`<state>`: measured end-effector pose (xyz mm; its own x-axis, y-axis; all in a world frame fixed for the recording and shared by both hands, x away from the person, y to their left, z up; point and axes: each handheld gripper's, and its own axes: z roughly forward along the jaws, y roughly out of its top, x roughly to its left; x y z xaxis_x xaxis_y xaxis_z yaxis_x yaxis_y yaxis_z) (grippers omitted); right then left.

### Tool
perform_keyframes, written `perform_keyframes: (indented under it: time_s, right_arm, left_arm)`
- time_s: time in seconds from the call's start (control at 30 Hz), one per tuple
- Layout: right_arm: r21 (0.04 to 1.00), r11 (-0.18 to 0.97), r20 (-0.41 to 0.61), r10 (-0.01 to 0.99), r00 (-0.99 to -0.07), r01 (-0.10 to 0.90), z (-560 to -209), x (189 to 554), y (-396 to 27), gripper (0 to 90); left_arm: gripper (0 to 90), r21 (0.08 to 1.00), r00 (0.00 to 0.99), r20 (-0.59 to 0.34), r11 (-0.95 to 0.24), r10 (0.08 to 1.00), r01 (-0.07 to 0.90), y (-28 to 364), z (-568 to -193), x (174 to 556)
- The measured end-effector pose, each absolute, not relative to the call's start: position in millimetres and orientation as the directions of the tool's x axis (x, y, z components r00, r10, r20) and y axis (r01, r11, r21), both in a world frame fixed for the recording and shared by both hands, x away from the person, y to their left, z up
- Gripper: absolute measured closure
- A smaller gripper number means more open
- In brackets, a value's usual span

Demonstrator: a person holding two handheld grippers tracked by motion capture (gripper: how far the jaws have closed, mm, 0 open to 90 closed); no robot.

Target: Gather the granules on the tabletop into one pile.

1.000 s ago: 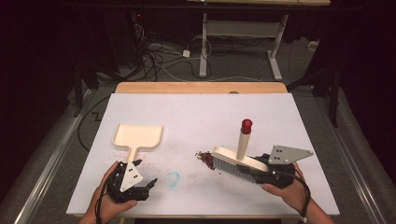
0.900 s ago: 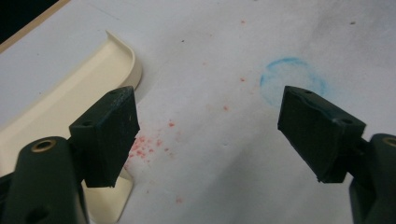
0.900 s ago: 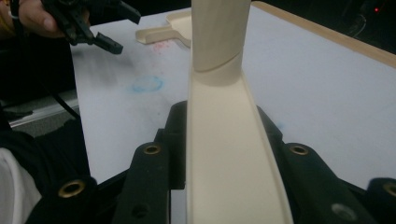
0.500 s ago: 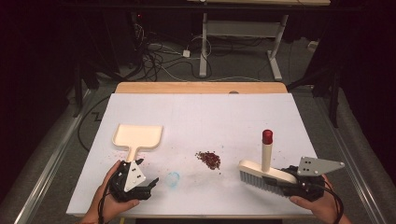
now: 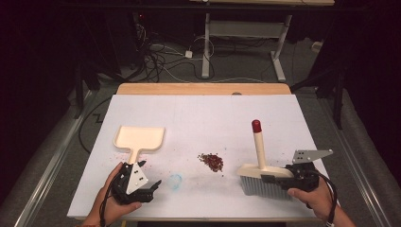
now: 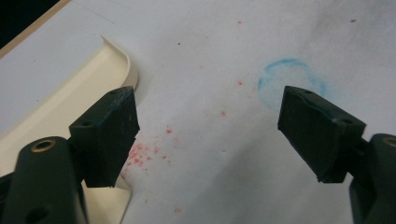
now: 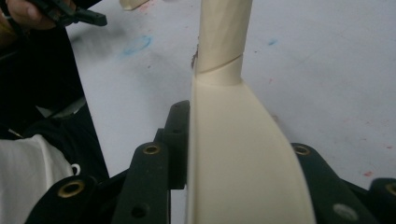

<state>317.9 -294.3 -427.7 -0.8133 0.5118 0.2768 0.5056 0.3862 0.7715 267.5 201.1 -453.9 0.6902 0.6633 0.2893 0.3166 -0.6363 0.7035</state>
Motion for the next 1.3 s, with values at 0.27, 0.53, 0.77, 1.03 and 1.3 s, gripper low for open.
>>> perform_keyframes:
  time_s: [0.27, 0.53, 0.77, 1.03, 1.3]
  right_arm:
    - [0.722, 0.382, 0.298, 0.580, -0.758, 0.576, -433.3, 345.2, -294.9, 61.8]
    - [0.714, 0.367, 0.260, 0.652, -0.712, 0.597, -438.5, 357.3, -301.9, 48.7]
    - [0.711, 0.416, 0.142, 0.704, -0.696, 0.567, -433.4, 345.5, -307.8, 37.9]
    - [0.735, 0.530, -0.121, 0.716, -0.688, 0.422, -412.4, 321.6, -297.0, 24.9]
    - [0.842, 0.423, -0.141, 0.771, -0.622, 0.334, -387.4, 310.4, -306.0, 23.5]
  left_arm:
    - [19.7, 0.693, 0.694, 0.300, -0.650, 0.655, 0.313, 199.6, -454.7, 268.2]
    - [19.6, 0.694, 0.691, 0.305, -0.650, 0.655, 0.309, 201.3, -454.5, 267.5]
    - [19.6, 0.695, 0.688, 0.308, -0.649, 0.657, 0.309, 203.5, -453.0, 266.0]
    - [19.6, 0.691, 0.686, 0.310, -0.651, 0.658, 0.312, 201.8, -453.4, 268.2]
    - [19.6, 0.692, 0.687, 0.308, -0.650, 0.659, 0.314, 201.4, -453.5, 268.7]
